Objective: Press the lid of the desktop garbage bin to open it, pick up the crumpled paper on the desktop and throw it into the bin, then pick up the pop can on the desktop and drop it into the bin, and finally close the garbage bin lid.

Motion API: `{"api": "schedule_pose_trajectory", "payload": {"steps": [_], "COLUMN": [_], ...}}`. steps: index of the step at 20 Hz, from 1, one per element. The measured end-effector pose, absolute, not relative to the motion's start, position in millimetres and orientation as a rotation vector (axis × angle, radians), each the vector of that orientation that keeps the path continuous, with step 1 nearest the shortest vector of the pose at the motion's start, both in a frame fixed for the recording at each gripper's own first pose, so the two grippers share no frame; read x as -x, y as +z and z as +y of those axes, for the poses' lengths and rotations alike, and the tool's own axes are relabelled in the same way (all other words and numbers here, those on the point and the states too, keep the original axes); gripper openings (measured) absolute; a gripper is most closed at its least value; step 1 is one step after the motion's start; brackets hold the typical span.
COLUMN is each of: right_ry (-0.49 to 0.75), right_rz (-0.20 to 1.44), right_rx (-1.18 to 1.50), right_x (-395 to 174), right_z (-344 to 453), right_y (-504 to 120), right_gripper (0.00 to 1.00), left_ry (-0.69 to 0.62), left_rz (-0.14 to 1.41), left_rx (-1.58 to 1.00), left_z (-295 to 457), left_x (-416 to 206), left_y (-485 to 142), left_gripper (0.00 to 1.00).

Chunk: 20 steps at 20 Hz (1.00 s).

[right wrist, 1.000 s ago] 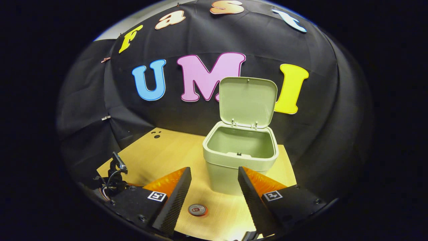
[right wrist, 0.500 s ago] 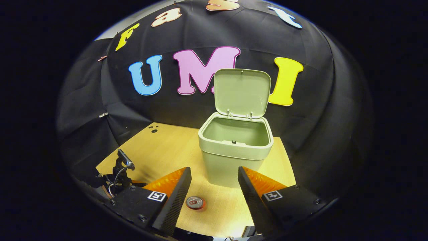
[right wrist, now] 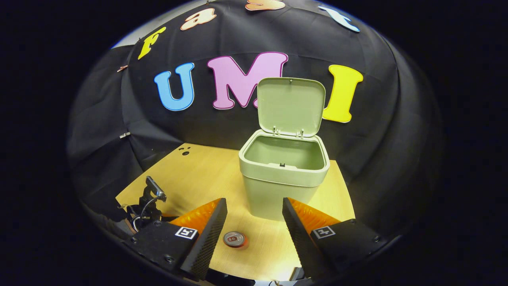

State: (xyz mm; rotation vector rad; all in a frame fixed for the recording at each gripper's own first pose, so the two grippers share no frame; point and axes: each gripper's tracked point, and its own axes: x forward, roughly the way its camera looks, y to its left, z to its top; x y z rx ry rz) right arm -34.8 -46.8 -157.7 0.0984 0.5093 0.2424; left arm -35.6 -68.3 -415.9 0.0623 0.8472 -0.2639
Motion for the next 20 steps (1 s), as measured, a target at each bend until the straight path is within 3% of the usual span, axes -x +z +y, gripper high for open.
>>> {"api": "schedule_pose_trajectory", "payload": {"steps": [9,11,12,20], "right_ry": [0.254,0.254,0.255,0.259], "right_rz": [0.514,0.519,0.525,0.596], "right_rx": [-0.113,-0.116,-0.118,-0.145], "right_x": [29.8,29.3,29.7,49.1], "right_z": [-39.0,-37.6,-36.8,-27.8], "right_y": [-167.9,-173.4,-176.2,-213.3], "right_gripper": [0.89,0.89,0.89,0.86], "left_ry": [-0.290,-0.298,-0.306,-0.398], "left_rz": [0.723,0.670,0.642,0.401], "left_rx": [-0.009,0.008,0.021,0.101], "left_z": [-75.0,-78.8,-82.0,-116.3], "left_x": [9.4,1.1,-4.5,-50.5], "left_y": [-342.4,-313.8,-297.6,-168.8], "left_gripper": [0.39,0.35,0.39,0.38]}}
